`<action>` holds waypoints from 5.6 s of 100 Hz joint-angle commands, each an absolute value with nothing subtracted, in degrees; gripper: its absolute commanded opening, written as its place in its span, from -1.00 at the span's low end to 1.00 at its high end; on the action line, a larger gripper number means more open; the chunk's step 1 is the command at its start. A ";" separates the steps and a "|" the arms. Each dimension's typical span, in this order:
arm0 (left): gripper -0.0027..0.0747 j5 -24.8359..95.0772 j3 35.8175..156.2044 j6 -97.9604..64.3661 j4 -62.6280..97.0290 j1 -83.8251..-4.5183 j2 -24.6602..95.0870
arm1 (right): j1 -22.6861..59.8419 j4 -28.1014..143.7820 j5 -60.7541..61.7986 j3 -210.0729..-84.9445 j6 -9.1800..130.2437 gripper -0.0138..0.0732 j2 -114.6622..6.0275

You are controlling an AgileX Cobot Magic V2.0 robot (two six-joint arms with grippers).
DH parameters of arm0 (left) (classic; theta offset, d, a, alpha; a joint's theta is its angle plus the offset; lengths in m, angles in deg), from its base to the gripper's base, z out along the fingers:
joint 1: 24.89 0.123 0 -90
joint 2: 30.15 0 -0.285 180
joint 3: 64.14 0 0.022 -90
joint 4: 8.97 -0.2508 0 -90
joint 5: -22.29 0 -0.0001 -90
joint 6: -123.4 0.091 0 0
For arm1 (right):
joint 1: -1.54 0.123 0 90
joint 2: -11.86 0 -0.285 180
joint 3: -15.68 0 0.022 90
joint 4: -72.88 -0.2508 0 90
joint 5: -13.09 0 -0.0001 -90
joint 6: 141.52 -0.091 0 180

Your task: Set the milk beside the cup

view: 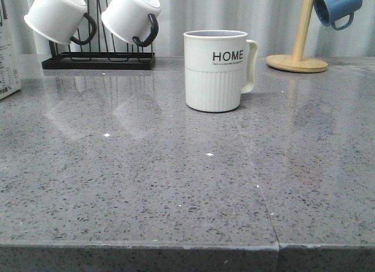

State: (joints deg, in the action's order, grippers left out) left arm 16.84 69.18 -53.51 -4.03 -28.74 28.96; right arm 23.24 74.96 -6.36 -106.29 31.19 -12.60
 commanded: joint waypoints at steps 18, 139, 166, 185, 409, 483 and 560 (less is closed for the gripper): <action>0.77 6.98 76.31 -53.84 -3.29 -29.58 38.54 | 23.28 75.60 -2.34 -107.63 31.51 -0.84 -12.95; -0.02 -0.48 85.55 -53.96 -3.53 -42.46 50.89 | 23.28 75.60 -2.34 -107.63 31.51 -0.84 -12.95; -0.02 -4.16 86.87 -53.96 -1.75 -54.20 55.40 | 23.28 75.60 -2.34 -107.63 31.51 -0.84 -12.95; -0.02 -4.16 91.57 -53.96 -0.76 -58.17 61.03 | 23.28 75.60 -2.34 -107.63 31.51 -0.84 -12.95; -0.98 25.99 68.60 -53.48 -6.40 -32.99 17.66 | 23.28 75.60 -2.34 -107.63 31.51 -0.84 -12.95; -0.98 30.69 46.85 -53.48 -8.97 -27.32 -13.30 | 23.28 75.60 -2.34 -107.63 31.51 -0.84 -12.95; -0.98 27.93 35.60 -53.48 -8.97 -27.22 -24.15 | 23.28 75.60 -2.35 -107.63 31.51 -0.84 -13.01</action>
State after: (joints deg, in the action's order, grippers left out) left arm 32.95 39.08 -53.41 -8.97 -27.59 -22.64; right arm 23.24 74.96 -6.56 -106.29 31.14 -12.60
